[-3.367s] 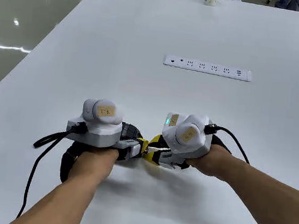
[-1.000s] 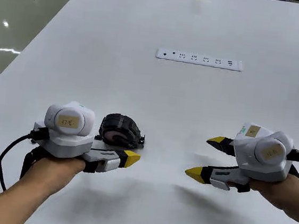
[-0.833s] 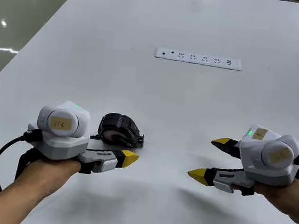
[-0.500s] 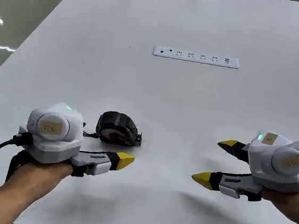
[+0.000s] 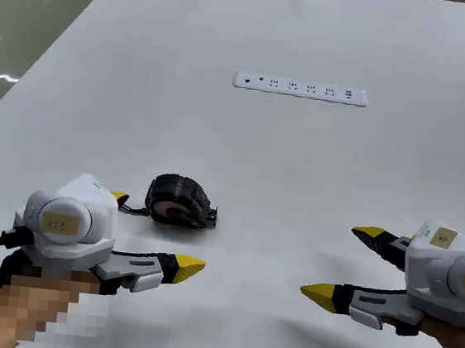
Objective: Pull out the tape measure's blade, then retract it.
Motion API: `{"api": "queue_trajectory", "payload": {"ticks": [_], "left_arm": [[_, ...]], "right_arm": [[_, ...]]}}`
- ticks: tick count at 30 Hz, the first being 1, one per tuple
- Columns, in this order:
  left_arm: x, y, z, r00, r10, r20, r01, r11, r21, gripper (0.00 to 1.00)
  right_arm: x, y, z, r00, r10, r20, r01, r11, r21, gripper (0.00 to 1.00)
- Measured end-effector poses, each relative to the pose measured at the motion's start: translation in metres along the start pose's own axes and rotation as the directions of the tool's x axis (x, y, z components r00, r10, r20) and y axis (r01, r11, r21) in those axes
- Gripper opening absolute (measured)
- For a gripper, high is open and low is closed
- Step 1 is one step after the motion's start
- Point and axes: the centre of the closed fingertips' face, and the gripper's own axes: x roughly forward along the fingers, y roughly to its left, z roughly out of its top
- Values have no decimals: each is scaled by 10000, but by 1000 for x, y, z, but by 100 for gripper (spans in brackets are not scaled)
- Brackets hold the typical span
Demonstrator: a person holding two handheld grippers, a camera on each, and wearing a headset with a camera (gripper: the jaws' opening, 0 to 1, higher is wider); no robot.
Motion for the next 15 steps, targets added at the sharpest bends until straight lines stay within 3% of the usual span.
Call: {"api": "queue_trajectory", "payload": {"ticks": [15], "left_arm": [[-11, -7, 0, 9987, -292, 426, 295, 9995, -61, 99]], "right_arm": [[-12, 2, -7, 9983, -530, 236, 518, 9974, 493, 94]]}}
